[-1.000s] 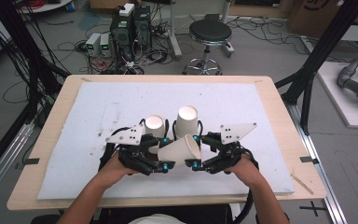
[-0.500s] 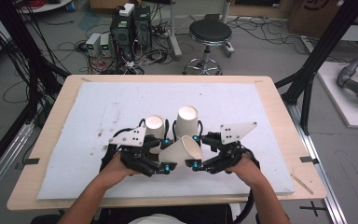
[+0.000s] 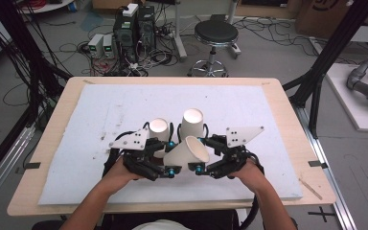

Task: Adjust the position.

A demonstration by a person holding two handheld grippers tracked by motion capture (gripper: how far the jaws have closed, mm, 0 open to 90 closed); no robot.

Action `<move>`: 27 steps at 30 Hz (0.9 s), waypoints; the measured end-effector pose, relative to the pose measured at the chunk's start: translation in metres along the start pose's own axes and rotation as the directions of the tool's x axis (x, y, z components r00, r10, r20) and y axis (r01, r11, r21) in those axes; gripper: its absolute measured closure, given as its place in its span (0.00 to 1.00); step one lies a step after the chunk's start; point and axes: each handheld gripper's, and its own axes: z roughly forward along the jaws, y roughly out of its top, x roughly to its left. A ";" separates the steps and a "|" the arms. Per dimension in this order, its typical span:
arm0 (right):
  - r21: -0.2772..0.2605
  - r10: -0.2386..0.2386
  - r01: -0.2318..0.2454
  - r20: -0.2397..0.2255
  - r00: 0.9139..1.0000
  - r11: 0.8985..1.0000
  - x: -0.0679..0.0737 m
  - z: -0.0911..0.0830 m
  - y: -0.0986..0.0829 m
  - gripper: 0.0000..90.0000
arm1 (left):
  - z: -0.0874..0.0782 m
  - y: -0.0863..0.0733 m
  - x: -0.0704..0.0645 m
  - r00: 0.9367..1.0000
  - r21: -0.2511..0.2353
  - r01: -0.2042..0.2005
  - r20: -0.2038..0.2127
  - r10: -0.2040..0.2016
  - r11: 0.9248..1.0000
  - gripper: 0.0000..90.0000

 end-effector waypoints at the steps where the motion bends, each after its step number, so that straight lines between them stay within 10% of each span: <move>1: 0.002 -0.004 0.004 -0.001 1.000 1.000 0.000 0.000 0.000 0.39 | 0.000 0.000 0.000 1.000 0.005 0.000 -0.001 0.000 1.000 0.41; 17: 0.039 -0.015 0.016 -0.004 1.000 0.999 0.001 -0.001 0.005 0.42 | 0.006 -0.002 -0.001 1.000 0.068 -0.010 -0.011 0.011 0.998 0.40; 27: -0.005 0.023 -0.023 0.007 1.000 1.000 0.001 0.000 0.003 0.30 | 0.003 0.000 -0.002 1.000 0.027 -0.012 -0.010 0.012 1.000 0.41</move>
